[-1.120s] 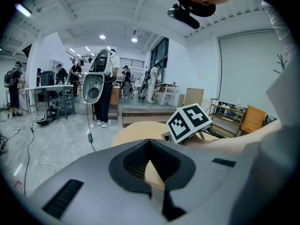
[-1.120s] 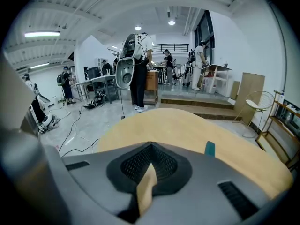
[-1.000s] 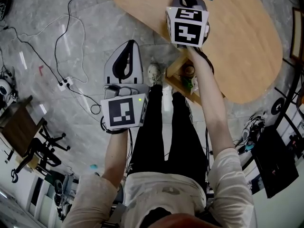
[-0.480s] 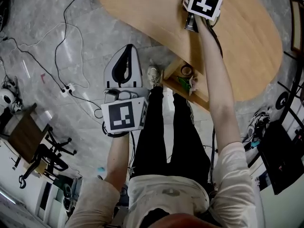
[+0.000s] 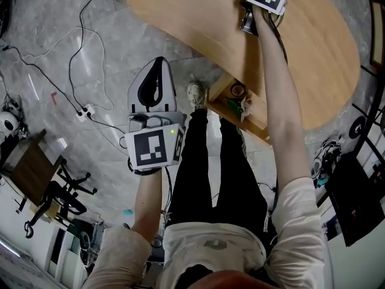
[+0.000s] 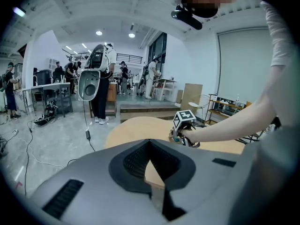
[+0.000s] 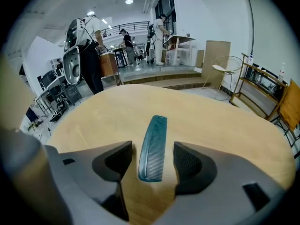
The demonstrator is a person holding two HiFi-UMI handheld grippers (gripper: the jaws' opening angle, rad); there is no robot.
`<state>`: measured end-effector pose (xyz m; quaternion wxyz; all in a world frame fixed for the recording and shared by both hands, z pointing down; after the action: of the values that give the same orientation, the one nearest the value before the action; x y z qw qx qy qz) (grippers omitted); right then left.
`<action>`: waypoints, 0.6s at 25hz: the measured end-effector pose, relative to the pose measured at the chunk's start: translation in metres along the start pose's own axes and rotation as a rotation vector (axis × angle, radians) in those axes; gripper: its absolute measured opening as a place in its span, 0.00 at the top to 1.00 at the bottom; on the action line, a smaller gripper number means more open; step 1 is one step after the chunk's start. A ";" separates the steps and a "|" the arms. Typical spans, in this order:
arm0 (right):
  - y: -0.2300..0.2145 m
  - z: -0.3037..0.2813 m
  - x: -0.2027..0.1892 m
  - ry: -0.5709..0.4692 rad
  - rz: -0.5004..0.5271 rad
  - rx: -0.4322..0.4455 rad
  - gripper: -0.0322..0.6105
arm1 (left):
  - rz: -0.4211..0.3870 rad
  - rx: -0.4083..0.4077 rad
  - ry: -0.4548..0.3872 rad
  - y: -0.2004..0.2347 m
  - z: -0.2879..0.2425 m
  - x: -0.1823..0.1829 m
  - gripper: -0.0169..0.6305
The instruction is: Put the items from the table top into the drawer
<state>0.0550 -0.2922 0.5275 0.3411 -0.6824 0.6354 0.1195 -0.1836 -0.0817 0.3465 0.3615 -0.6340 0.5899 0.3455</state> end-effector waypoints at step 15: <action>-0.023 0.003 0.001 0.035 -0.031 -0.052 0.71 | 0.030 -0.008 0.018 -0.005 0.001 -0.008 0.96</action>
<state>0.0781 -0.2920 0.5321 0.3138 -0.7028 0.6273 0.1187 -0.1791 -0.0770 0.3529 0.3485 -0.6296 0.6012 0.3474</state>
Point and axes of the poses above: the fingertips, and each gripper's own axes: z backward along the fingers, y to its left, x out of its top, the point moved 2 cm from there along z, backward along the fingers, and after that the axes turned 15 degrees about x, right-handed, at the moved point
